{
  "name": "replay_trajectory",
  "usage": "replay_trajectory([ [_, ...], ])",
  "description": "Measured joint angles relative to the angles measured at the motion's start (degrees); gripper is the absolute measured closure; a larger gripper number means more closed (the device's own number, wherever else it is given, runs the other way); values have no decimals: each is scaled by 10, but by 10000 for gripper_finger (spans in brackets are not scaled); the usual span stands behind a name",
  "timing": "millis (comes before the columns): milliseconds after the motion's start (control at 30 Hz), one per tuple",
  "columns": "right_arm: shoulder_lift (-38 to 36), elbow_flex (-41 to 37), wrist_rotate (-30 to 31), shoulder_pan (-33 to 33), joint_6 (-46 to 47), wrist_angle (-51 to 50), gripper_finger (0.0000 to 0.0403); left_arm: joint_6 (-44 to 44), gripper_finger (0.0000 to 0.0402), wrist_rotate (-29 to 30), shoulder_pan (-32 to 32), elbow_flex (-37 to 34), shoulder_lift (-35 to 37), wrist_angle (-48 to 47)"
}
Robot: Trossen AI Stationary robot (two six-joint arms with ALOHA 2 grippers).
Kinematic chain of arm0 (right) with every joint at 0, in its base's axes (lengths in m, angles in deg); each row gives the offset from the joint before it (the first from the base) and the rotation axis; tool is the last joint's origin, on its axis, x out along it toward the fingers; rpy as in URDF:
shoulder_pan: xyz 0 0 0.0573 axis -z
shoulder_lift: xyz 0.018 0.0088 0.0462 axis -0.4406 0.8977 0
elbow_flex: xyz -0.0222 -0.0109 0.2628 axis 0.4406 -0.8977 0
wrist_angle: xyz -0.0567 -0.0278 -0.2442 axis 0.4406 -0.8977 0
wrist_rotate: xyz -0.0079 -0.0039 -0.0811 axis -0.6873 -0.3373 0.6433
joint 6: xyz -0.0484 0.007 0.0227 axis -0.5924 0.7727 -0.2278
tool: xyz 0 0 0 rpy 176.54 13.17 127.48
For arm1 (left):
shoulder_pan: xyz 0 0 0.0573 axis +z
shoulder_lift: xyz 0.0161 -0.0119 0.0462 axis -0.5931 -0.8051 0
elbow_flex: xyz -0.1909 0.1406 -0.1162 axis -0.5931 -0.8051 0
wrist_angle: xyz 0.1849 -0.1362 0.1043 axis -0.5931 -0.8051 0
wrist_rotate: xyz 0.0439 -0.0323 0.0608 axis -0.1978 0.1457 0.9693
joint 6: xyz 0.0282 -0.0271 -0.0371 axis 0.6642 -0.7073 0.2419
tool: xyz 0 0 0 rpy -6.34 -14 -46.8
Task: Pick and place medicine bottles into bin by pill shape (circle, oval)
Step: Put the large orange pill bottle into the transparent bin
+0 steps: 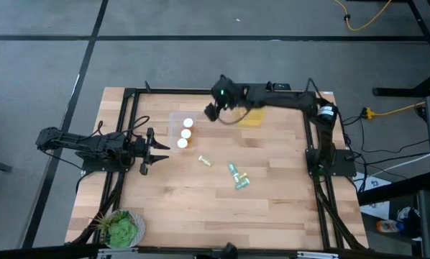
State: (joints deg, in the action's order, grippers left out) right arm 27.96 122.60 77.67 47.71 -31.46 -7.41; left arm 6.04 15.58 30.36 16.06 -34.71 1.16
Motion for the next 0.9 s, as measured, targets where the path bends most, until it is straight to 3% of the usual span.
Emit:
replay_trajectory([
  [167, 31, 107, -45, 53, -28, -137, 121, 0, 253, 0, 0, 0, 0, -1],
  [500, 142, 282, -71, 104, -265, -284, 121, 0, 253, 2, 0, 0, 0, -1],
  [700, 221, 340, -52, 107, -423, -355, 121, -1, 253, 3, 0, 0, 0, -1],
  [900, 257, 345, -27, 109, -496, -360, 121, 0, 253, 4, 0, 0, 0, -1],
])
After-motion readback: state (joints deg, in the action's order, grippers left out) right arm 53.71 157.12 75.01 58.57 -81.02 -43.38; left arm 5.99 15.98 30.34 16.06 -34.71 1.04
